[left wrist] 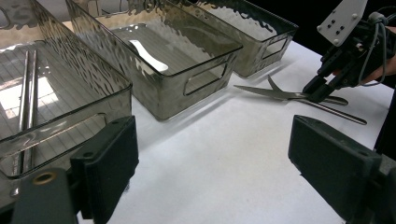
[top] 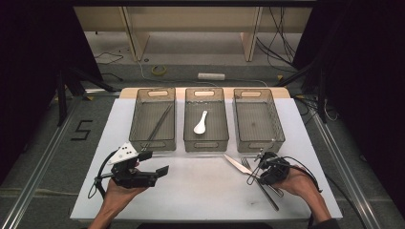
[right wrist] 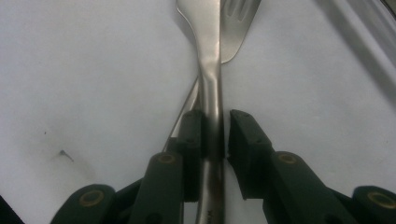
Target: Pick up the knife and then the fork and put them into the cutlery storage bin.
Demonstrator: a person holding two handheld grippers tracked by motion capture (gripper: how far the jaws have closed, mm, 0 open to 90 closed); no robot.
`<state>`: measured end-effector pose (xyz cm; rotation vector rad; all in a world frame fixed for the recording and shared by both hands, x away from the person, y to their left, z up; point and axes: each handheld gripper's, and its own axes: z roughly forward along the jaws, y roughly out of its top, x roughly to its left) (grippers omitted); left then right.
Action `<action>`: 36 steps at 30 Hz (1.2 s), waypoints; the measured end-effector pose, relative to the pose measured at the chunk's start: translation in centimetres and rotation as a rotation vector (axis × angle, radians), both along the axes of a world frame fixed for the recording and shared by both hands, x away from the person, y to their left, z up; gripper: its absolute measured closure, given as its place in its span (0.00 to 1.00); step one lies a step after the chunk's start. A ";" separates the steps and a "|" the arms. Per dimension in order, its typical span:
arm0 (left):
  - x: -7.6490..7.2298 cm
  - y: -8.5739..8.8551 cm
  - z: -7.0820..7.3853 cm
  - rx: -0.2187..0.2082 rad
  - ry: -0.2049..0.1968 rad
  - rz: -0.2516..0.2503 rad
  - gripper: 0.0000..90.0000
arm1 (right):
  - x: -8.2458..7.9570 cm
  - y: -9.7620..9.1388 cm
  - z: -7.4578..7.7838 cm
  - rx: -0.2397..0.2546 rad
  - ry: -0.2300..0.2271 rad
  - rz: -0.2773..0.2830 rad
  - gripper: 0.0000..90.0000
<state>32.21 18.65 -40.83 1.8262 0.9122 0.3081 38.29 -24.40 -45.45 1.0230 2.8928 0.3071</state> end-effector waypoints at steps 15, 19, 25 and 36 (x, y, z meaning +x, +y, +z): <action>0.0 -0.1 0.1 0.004 -0.004 -0.001 0.17 | -0.3 0.5 0.0 -0.031 -0.028 0.032 0.89; 0.1 0.0 0.1 -0.019 0.002 -0.009 0.17 | -0.5 0.7 0.0 -0.046 -0.045 0.044 0.89; 0.1 0.2 0.1 -0.013 -0.003 0.000 0.17 | -0.6 0.7 0.1 -0.052 -0.054 0.056 0.89; 0.1 0.3 0.2 -0.017 -0.007 0.005 0.17 | -0.7 -0.5 0.6 0.030 -0.079 0.041 0.89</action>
